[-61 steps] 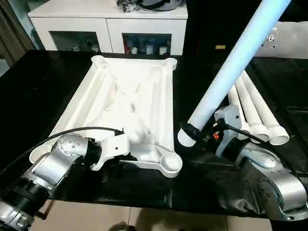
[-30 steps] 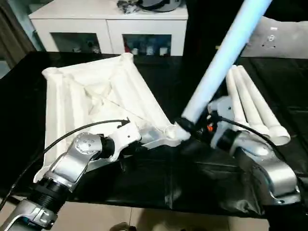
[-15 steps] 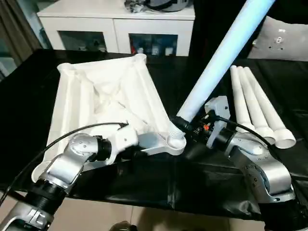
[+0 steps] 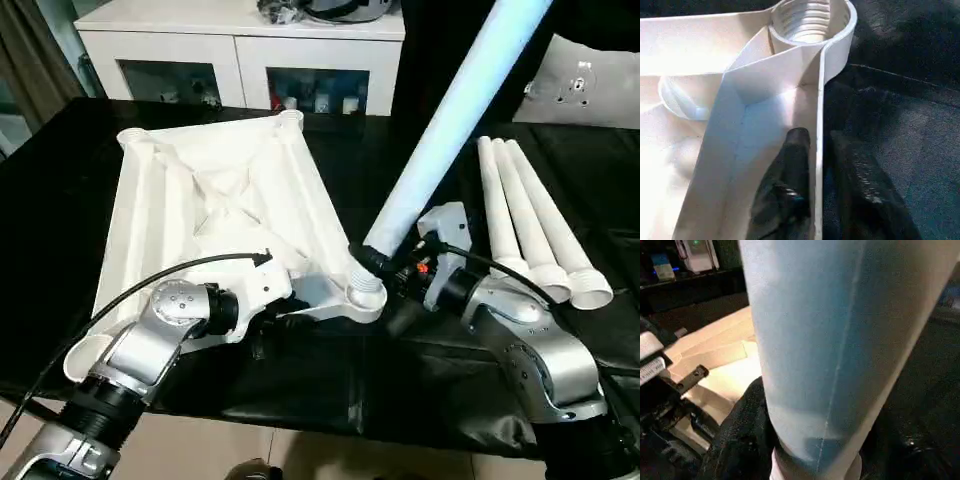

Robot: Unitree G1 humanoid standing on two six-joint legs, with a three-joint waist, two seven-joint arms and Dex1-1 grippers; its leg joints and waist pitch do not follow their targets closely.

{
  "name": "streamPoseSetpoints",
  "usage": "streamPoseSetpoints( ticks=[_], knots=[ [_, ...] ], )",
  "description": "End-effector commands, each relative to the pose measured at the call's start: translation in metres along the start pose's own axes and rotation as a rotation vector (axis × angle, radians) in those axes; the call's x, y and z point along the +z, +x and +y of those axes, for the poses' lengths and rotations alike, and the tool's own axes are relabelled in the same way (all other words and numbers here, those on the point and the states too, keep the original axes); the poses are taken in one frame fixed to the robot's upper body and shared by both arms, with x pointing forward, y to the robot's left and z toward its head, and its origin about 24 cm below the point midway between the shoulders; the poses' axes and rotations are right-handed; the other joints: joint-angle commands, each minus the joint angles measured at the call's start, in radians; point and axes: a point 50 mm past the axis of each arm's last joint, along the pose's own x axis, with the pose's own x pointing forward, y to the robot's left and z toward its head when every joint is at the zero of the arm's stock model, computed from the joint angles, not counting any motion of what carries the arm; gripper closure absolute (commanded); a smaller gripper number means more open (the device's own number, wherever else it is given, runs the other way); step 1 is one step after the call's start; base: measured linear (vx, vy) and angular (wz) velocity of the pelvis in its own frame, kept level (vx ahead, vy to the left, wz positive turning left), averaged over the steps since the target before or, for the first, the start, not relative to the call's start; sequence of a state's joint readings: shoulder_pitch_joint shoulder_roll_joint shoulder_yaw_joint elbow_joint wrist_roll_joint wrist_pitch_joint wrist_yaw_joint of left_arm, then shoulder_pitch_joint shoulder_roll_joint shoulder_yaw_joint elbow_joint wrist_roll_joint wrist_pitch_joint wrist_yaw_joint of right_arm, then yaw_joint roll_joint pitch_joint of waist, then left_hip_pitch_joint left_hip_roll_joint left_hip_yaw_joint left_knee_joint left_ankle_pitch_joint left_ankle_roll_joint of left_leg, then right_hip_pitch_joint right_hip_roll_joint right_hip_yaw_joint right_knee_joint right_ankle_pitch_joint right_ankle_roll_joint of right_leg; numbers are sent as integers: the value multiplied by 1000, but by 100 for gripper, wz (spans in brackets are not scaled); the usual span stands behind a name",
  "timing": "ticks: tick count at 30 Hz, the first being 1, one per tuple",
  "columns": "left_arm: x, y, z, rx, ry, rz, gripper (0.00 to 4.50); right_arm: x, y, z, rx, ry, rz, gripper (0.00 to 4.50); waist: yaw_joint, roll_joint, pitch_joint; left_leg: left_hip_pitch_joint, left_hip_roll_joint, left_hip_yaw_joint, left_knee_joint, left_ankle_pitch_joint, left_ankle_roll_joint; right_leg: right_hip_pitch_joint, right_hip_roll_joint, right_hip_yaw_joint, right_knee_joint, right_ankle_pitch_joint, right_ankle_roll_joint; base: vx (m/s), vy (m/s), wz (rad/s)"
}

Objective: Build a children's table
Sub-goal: Insert table leg to table base

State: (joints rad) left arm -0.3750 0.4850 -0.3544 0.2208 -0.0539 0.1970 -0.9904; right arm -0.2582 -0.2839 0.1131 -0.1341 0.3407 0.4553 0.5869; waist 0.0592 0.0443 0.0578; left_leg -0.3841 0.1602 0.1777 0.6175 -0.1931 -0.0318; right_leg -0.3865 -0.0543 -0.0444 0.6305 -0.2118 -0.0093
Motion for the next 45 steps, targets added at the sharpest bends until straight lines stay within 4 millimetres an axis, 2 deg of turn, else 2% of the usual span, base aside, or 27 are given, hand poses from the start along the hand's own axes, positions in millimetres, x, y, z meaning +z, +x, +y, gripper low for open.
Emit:
streamPoseSetpoints(
  ticks=[1,3,4,7,11,13,15,20,25,26,32,33,35,36,37,39,40,42,43,45],
  knots=[
    [-3,-2,6,28,-9,25,400,0,2,2,30,-21,7,262,0,-10,-55,21,68,-31,-88,-229,-4,29,-95,56,-91,-282,-178,0,0,0],
    [-3,-2,6,30,-13,25,423,-1,2,2,32,-23,12,262,1,-9,-55,20,67,-32,-88,-228,-4,29,-95,56,-92,-289,-175,0,0,0],
    [-3,-3,7,21,-18,16,423,-3,3,2,46,-23,37,262,1,-5,-55,20,67,-33,-88,-229,-6,29,-96,56,-91,-293,-174,0,0,0],
    [-3,-3,7,12,-17,15,448,-7,5,2,57,-26,68,262,-1,-5,-56,21,68,-33,-89,-239,-13,28,-94,56,-92,-296,-179,0,0,0],
    [-8,-3,4,-21,57,83,448,-13,11,1,76,-44,124,262,-3,-8,-60,16,68,-34,-87,-210,-4,34,-96,56,-88,-241,-190,0,0,0],
    [-11,-3,4,-28,103,108,450,-15,12,1,86,-47,153,262,-5,-11,-62,17,68,-31,-86,-195,2,34,-92,55,-84,-205,-199,0,0,0],
    [-11,-4,4,-33,107,105,450,-15,13,0,88,-47,161,262,-2,-9,-63,19,69,-30,-85,-192,2,33,-94,56,-82,-194,-202,0,0,0],
    [-4,-6,3,-80,116,51,450,-21,16,-1,101,-49,215,262,-3,-16,-59,21,70,-30,-88,-224,-9,31,-96,56,-86,-249,-200,0,0,0],
    [-4,-7,5,-89,126,54,450,-29,13,-2,127,-47,299,262,0,-14,-61,22,71,-31,-89,-222,-14,31,-96,57,-84,-232,-196,0,0,0],
    [-5,-7,5,-91,125,54,450,-29,12,-2,129,-45,303,262,0,-17,-62,22,71,-31,-89,-221,-14,32,-96,57,-83,-225,-196,0,0,0],
    [-3,-8,4,-129,120,24,450,-24,7,-4,129,-17,287,262,0,-16,-61,24,72,-32,-91,-243,-22,31,-97,57,-85,-237,-197,0,0,0],
    [-1,-8,4,-145,122,10,450,-24,5,-3,138,-12,287,262,1,-11,-62,25,72,-33,-91,-249,-26,30,-97,57,-84,-239,-198,0,0,0],
    [-1,-8,3,-157,127,6,450,-24,3,-2,146,-3,289,262,1,-15,-62,24,73,-33,-92,-248,-26,32,-96,58,-85,-230,-195,0,0,0],
    [0,-8,3,-182,138,7,450,-25,-1,0,156,10,292,262,3,-15,-62,24,72,-32,-92,-239,-21,31,-95,59,-86,-216,-195,0,0,0],
    [0,-8,4,-182,145,8,450,-25,-2,1,157,12,293,262,7,-5,-64,27,73,-32,-91,-239,-23,29,-96,59,-83,-203,-198,0,0,0],
    [0,-8,5,-180,148,12,450,-26,-3,2,154,21,291,262,6,-10,-65,26,73,-32,-92,-246,-27,31,-96,58,-82,-191,-205,0,0,0],
    [0,-7,7,-179,150,15,450,-27,-4,3,150,32,289,262,8,0,-63,27,72,-34,-92,-253,-32,30,-96,57,-81,-195,-209,0,0,0],
    [0,-7,8,-179,151,16,450,-27,-4,4,146,42,288,262,6,-3,-62,29,72,-33,-94,-280,-42,29,-96,58,-85,-210,-207,0,0,0],
    [1,-7,9,-181,151,14,450,-28,-5,4,141,46,292,262,9,5,-61,29,72,-35,-94,-287,-47,29,-99,58,-85,-221,-207,0,0,0],
    [2,-6,9,-181,150,13,450,-28,-5,4,139,46,293,262,7,0,-60,30,73,-35,-95,-299,-50,28,-97,58,-88,-231,-205,0,0,0]
  ],
)
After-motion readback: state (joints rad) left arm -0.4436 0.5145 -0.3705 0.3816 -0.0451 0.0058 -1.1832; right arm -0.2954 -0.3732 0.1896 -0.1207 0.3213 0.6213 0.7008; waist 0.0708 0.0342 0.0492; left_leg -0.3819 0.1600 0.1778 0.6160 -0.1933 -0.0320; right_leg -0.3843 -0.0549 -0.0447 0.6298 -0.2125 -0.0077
